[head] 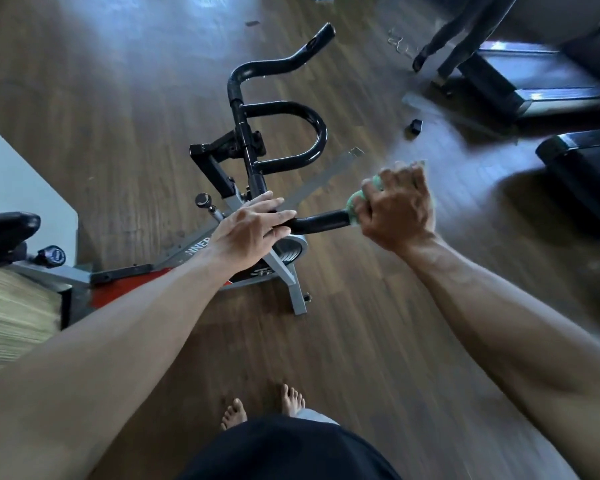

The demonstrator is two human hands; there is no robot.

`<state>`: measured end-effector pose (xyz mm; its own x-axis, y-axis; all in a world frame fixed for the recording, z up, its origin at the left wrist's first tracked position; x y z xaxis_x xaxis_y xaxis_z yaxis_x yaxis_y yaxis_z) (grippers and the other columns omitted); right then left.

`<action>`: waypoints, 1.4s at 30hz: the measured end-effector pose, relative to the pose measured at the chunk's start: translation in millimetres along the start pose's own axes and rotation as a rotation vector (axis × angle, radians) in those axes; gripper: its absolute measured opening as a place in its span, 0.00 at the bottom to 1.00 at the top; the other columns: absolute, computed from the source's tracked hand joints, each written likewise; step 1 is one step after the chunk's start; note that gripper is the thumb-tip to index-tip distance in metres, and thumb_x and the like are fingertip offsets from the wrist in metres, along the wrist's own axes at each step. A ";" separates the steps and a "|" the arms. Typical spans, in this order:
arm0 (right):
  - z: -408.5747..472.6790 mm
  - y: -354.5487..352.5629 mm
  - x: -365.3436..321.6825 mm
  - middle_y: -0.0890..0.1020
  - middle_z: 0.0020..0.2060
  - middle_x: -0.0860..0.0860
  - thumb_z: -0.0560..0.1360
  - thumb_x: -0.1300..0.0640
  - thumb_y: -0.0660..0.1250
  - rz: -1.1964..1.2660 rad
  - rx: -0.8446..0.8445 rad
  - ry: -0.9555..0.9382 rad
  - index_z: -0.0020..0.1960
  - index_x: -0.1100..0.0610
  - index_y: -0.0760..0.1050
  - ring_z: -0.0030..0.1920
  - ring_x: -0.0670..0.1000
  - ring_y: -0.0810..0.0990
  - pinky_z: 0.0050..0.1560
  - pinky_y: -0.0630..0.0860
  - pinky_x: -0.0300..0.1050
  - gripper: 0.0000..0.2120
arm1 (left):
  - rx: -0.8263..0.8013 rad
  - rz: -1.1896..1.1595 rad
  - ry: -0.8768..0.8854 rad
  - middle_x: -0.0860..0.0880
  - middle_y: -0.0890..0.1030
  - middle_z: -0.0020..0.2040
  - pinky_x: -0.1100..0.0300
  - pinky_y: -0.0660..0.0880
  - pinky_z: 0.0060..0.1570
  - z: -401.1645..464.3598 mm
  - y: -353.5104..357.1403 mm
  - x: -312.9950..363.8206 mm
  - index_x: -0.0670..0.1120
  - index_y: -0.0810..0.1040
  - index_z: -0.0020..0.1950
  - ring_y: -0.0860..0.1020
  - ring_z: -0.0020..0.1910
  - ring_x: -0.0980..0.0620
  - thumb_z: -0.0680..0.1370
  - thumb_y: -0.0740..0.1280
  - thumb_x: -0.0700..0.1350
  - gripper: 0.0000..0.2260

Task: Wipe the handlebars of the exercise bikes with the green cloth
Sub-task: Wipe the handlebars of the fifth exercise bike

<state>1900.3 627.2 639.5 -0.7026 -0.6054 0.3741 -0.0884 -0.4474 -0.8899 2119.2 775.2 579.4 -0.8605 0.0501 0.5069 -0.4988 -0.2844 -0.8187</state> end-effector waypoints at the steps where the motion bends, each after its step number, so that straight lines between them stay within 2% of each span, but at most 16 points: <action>1: -3.8 4.5 -10.9 0.80 0.50 0.59 0.80 0.44 0.55 0.029 0.011 -0.002 0.50 0.57 0.78 0.57 0.62 0.73 0.69 0.61 0.60 0.20 | -0.002 -0.001 -0.007 0.45 0.73 0.71 0.49 0.65 0.73 0.0 -0.6 0.8 0.51 0.75 0.69 0.64 0.75 0.49 0.79 0.67 0.48 0.17; 5: -9.9 8.6 -37.2 0.80 0.53 0.58 0.80 0.44 0.56 0.113 -0.022 0.007 0.51 0.56 0.78 0.59 0.62 0.73 0.69 0.61 0.59 0.19 | -0.004 -0.002 -0.017 0.45 0.72 0.72 0.47 0.66 0.72 0.2 -3.0 1.3 0.52 0.75 0.69 0.64 0.75 0.49 0.80 0.67 0.48 0.17; 9: -4.0 5.0 -10.5 0.81 0.54 0.59 0.79 0.42 0.54 0.043 -0.002 -0.127 0.55 0.55 0.77 0.57 0.62 0.75 0.67 0.64 0.59 0.21 | -0.023 0.009 -0.044 0.45 0.71 0.73 0.44 0.68 0.71 1.7 -6.9 1.4 0.52 0.76 0.68 0.64 0.76 0.48 0.79 0.68 0.49 0.17; 11: -2.0 2.0 -3.5 0.81 0.53 0.60 0.79 0.43 0.54 0.026 -0.023 -0.095 0.55 0.56 0.77 0.58 0.62 0.75 0.67 0.63 0.59 0.21 | -0.022 0.009 -0.060 0.44 0.70 0.74 0.43 0.67 0.71 1.6 -9.1 -3.2 0.50 0.76 0.68 0.63 0.76 0.47 0.78 0.69 0.49 0.18; 14: -7.9 5.0 -32.6 0.82 0.50 0.57 0.80 0.44 0.54 0.136 -0.028 0.015 0.49 0.55 0.78 0.57 0.61 0.74 0.67 0.64 0.59 0.19 | -0.004 -0.037 -0.102 0.45 0.70 0.73 0.40 0.68 0.69 0.5 -12.3 -11.5 0.48 0.76 0.68 0.65 0.75 0.45 0.76 0.71 0.49 0.20; 16: -9.2 6.2 -67.8 0.81 0.49 0.54 0.81 0.43 0.53 0.269 -0.033 0.042 0.47 0.53 0.77 0.54 0.58 0.75 0.65 0.65 0.57 0.19 | -0.009 -0.046 -0.104 0.44 0.70 0.73 0.40 0.67 0.70 0.5 -14.5 -12.2 0.46 0.76 0.68 0.65 0.74 0.45 0.76 0.72 0.49 0.21; 19: -10.5 7.0 -95.6 0.80 0.51 0.53 0.80 0.41 0.53 0.372 -0.040 0.033 0.51 0.52 0.76 0.53 0.58 0.76 0.62 0.67 0.55 0.19 | -0.023 -0.067 -0.109 0.43 0.69 0.73 0.42 0.66 0.71 0.9 -15.5 -10.6 0.45 0.75 0.69 0.65 0.75 0.44 0.76 0.71 0.50 0.22; 23: -13.8 14.6 -70.3 0.80 0.53 0.55 0.81 0.40 0.52 0.320 -0.009 -0.101 0.57 0.53 0.74 0.54 0.59 0.77 0.63 0.67 0.56 0.20 | -0.037 -0.080 -0.108 0.43 0.70 0.73 0.41 0.67 0.71 0.4 -15.3 -14.7 0.46 0.75 0.69 0.65 0.74 0.43 0.75 0.72 0.46 0.22; 25: -15.7 17.3 -68.5 0.80 0.53 0.55 0.81 0.41 0.53 0.320 0.017 -0.044 0.57 0.53 0.74 0.55 0.59 0.76 0.64 0.66 0.57 0.19 | -0.016 -0.083 -0.110 0.43 0.70 0.73 0.42 0.66 0.71 -0.4 -15.0 -13.4 0.46 0.76 0.68 0.66 0.74 0.43 0.75 0.73 0.45 0.22; 27: -16.7 15.0 -88.8 0.79 0.52 0.55 0.81 0.41 0.54 0.364 0.031 0.059 0.54 0.53 0.75 0.54 0.59 0.75 0.62 0.66 0.57 0.18 | 0.002 -0.090 -0.112 0.43 0.70 0.72 0.44 0.66 0.72 -1.7 -13.8 -12.1 0.46 0.76 0.68 0.66 0.74 0.44 0.75 0.73 0.45 0.22; 29: -16.2 10.5 -113.1 0.78 0.51 0.54 0.80 0.41 0.56 0.402 0.050 0.085 0.53 0.53 0.76 0.53 0.58 0.75 0.61 0.67 0.56 0.18 | 0.009 -0.105 -0.115 0.43 0.71 0.72 0.46 0.66 0.72 -1.4 -14.0 -12.1 0.46 0.77 0.67 0.67 0.74 0.44 0.74 0.74 0.45 0.22; 31: -16.2 8.6 -119.0 0.78 0.52 0.54 0.79 0.42 0.57 0.436 0.053 0.041 0.55 0.53 0.76 0.53 0.58 0.75 0.61 0.67 0.55 0.18 | 0.000 -0.106 -0.109 0.43 0.72 0.71 0.46 0.67 0.72 -0.6 -14.9 -14.8 0.46 0.77 0.67 0.67 0.73 0.45 0.73 0.74 0.46 0.22; 34: -16.4 11.5 -99.6 0.77 0.54 0.53 0.79 0.41 0.56 0.452 0.049 -0.065 0.59 0.52 0.74 0.54 0.58 0.76 0.61 0.68 0.55 0.19 | -0.006 -0.114 -0.115 0.44 0.72 0.72 0.45 0.67 0.71 -0.6 -15.5 -17.5 0.47 0.77 0.67 0.66 0.74 0.46 0.74 0.74 0.46 0.22; 36: -18.5 18.0 -83.5 0.77 0.55 0.53 0.79 0.40 0.56 0.426 0.046 -0.071 0.60 0.52 0.74 0.55 0.58 0.75 0.62 0.68 0.55 0.20 | 0.009 -0.125 -0.110 0.44 0.72 0.71 0.46 0.67 0.72 -1.3 -14.7 -17.1 0.47 0.77 0.67 0.67 0.73 0.46 0.74 0.74 0.44 0.22; 39: -19.3 19.7 -88.8 0.78 0.54 0.54 0.79 0.39 0.57 0.420 0.056 0.030 0.57 0.53 0.76 0.56 0.59 0.75 0.62 0.67 0.56 0.20 | 0.023 -0.130 -0.116 0.43 0.72 0.71 0.48 0.65 0.73 -2.0 -14.3 -14.2 0.46 0.77 0.67 0.67 0.73 0.46 0.74 0.74 0.42 0.22; 42: -11.9 7.0 -123.2 0.80 0.50 0.54 0.78 0.41 0.59 0.453 0.065 0.093 0.52 0.53 0.77 0.51 0.59 0.76 0.59 0.68 0.55 0.18 | 0.015 -0.116 -0.084 0.42 0.73 0.70 0.50 0.66 0.72 -2.0 -16.1 -14.9 0.44 0.77 0.67 0.69 0.72 0.45 0.74 0.73 0.39 0.21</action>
<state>1977.9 706.5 584.0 -0.7206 -0.6892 -0.0757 0.2839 -0.1938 -0.9391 2139.8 781.0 584.5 -0.7850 0.0032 0.6195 -0.5926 -0.2956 -0.7493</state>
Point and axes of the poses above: each hand's wrist, its own z-axis towards the middle knuckle, its own y-axis out of the palm, x = y × z, the point moved 1 cm from there along z, towards the middle knuckle
